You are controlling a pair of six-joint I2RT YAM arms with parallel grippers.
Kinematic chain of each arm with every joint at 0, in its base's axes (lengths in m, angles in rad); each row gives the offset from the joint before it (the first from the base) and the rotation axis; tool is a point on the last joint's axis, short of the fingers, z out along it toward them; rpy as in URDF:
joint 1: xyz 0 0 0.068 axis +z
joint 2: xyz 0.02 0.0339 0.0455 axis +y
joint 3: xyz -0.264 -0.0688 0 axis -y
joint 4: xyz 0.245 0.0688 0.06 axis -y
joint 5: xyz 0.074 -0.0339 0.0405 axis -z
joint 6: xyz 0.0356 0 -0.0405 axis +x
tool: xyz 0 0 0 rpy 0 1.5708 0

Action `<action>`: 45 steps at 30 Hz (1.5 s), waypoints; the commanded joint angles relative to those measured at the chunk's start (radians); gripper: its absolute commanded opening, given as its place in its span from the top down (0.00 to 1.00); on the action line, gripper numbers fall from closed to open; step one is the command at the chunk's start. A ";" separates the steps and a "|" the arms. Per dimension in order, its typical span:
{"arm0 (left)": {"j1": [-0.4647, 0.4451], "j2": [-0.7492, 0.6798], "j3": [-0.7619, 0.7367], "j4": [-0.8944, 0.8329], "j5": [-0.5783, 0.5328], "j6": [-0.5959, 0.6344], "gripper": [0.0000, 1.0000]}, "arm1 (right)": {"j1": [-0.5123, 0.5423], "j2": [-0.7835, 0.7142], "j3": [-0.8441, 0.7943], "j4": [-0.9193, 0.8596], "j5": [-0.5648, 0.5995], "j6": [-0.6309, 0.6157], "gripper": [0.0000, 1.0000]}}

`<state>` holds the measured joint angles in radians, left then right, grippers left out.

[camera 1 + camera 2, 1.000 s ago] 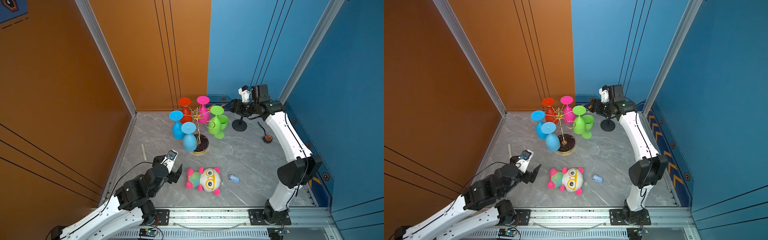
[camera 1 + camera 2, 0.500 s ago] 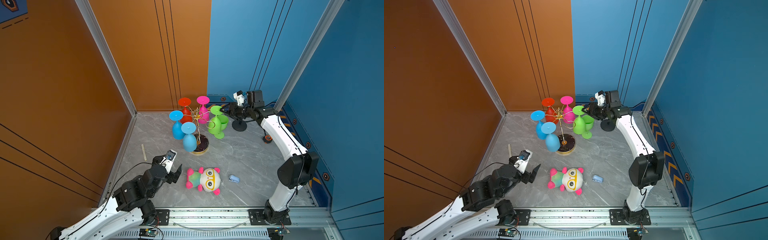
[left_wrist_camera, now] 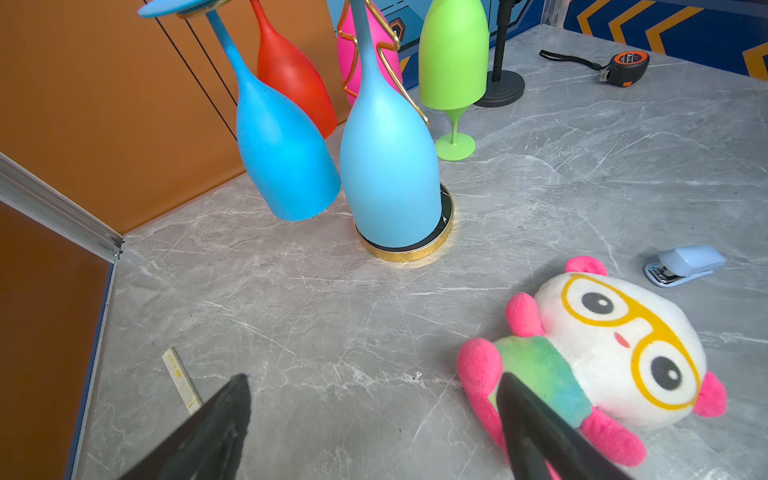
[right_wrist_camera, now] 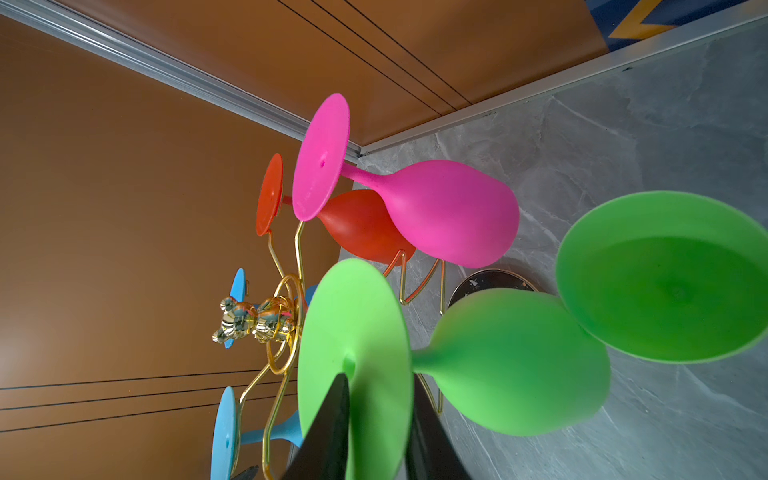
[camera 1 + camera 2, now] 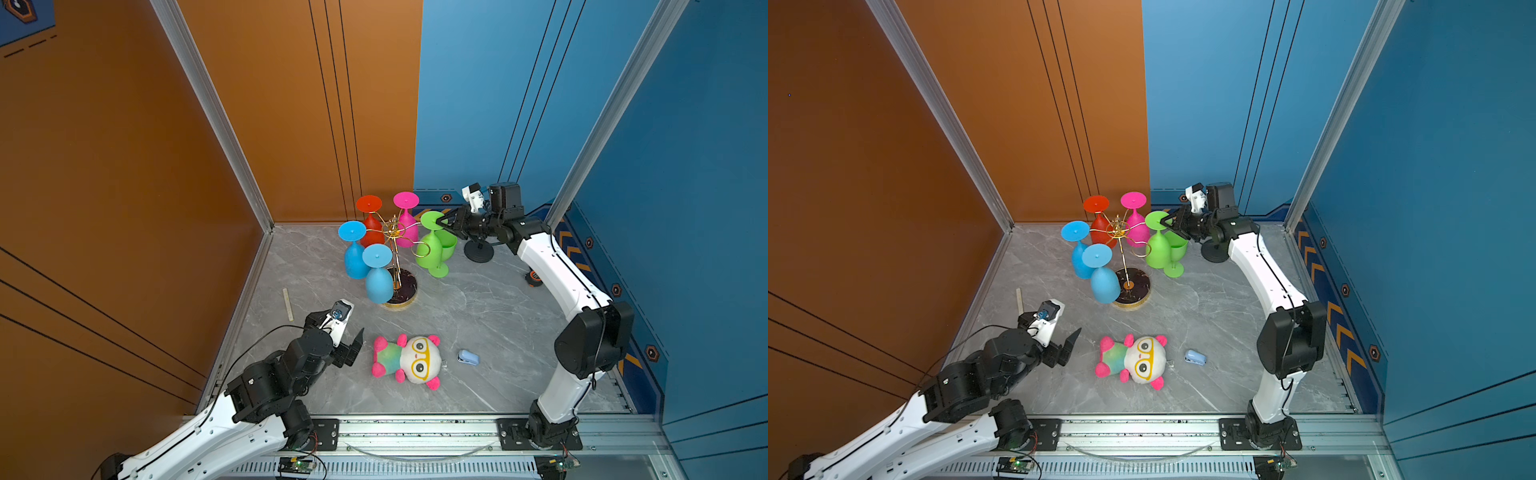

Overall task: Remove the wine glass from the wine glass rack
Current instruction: 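Move the right gripper to the other green glass and grasp its foot, then pull the green glass off the rack with the right gripper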

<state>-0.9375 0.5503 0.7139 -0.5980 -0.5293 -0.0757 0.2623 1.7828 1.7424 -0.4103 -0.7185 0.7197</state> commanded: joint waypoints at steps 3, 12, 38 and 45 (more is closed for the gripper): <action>0.008 -0.009 0.010 -0.004 0.005 0.004 0.07 | -0.002 -0.061 -0.036 0.046 -0.029 0.035 0.81; 0.008 -0.007 0.011 -0.003 0.006 0.004 0.07 | -0.003 -0.092 -0.068 0.086 -0.049 0.072 0.85; 0.008 -0.007 0.011 -0.003 0.007 0.004 0.07 | 0.017 -0.138 -0.165 0.295 -0.092 0.242 0.99; 0.008 -0.009 0.010 -0.005 0.007 0.004 0.07 | 0.025 -0.133 -0.167 0.363 -0.096 0.304 1.00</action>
<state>-0.9375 0.5503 0.7139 -0.5980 -0.5293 -0.0757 0.2817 1.6836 1.5837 -0.1219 -0.7902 0.9802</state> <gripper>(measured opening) 0.929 0.058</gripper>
